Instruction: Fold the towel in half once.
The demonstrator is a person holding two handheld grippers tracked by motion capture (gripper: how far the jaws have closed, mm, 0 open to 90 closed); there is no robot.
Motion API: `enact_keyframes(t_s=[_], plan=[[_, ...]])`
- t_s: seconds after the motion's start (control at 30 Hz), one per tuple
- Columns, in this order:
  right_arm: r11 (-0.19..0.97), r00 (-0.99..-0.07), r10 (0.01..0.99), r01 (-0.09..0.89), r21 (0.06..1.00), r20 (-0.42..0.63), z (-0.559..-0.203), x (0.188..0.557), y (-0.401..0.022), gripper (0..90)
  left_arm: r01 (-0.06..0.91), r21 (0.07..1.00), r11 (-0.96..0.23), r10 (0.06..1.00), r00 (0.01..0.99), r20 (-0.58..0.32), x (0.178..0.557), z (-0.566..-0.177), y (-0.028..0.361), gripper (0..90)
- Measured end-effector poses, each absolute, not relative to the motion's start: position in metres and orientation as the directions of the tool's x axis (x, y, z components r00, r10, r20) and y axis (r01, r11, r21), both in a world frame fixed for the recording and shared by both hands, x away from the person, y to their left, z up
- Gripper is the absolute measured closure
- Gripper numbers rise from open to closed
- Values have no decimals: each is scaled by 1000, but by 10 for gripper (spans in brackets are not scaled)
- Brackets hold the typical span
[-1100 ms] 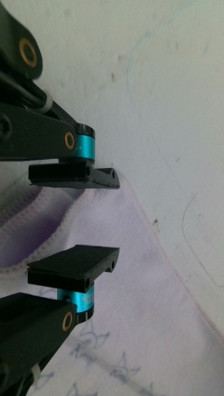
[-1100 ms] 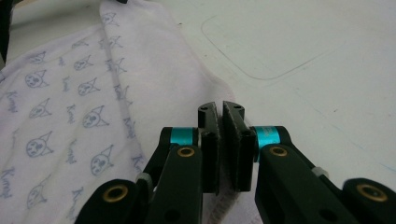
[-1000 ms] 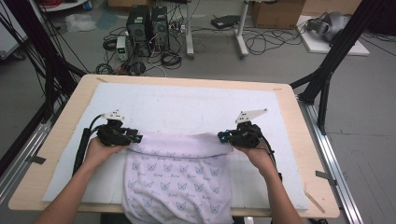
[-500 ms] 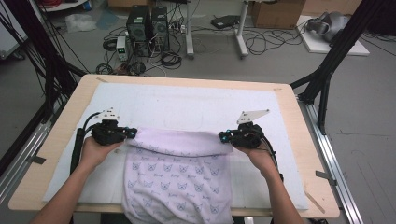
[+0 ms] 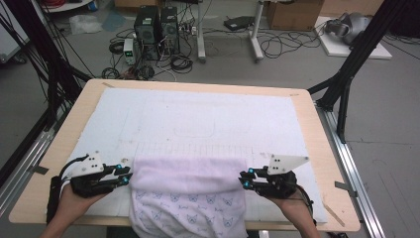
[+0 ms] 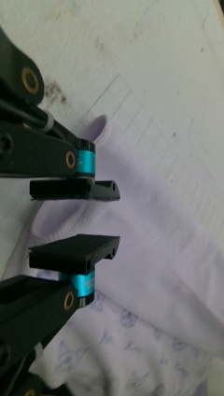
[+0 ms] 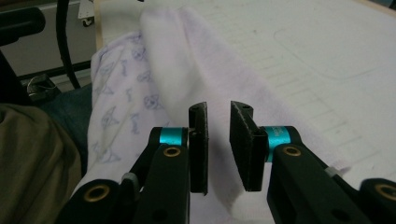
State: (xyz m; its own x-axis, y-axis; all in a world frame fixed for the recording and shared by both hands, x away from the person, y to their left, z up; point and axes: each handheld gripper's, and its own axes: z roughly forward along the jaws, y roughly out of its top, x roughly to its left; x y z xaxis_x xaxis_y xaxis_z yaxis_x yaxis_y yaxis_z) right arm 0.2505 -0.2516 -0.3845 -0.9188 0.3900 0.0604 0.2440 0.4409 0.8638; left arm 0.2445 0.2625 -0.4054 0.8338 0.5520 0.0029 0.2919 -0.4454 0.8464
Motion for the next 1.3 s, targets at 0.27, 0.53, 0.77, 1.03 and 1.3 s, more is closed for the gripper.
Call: enact_keyframes(t_s=[0.27,0.53,0.77,1.03,1.3], plan=[[455,-887,456,306,837,76,-395,282,-252,693,346,843,-412,609,793,-28,276,-408,258,654],[481,-846,527,374,793,80,-415,331,-246,542,437,792,-427,649,758,-68,318,-425,250,540],[517,-843,513,455,725,163,-441,352,-238,471,495,739,-457,668,740,-82,329,-443,244,530],[558,-876,449,431,709,178,-441,357,-232,860,484,746,-457,662,745,-77,340,-435,241,847],[486,-808,585,418,767,69,-398,401,-241,864,443,801,-402,750,662,9,394,-383,234,850]])
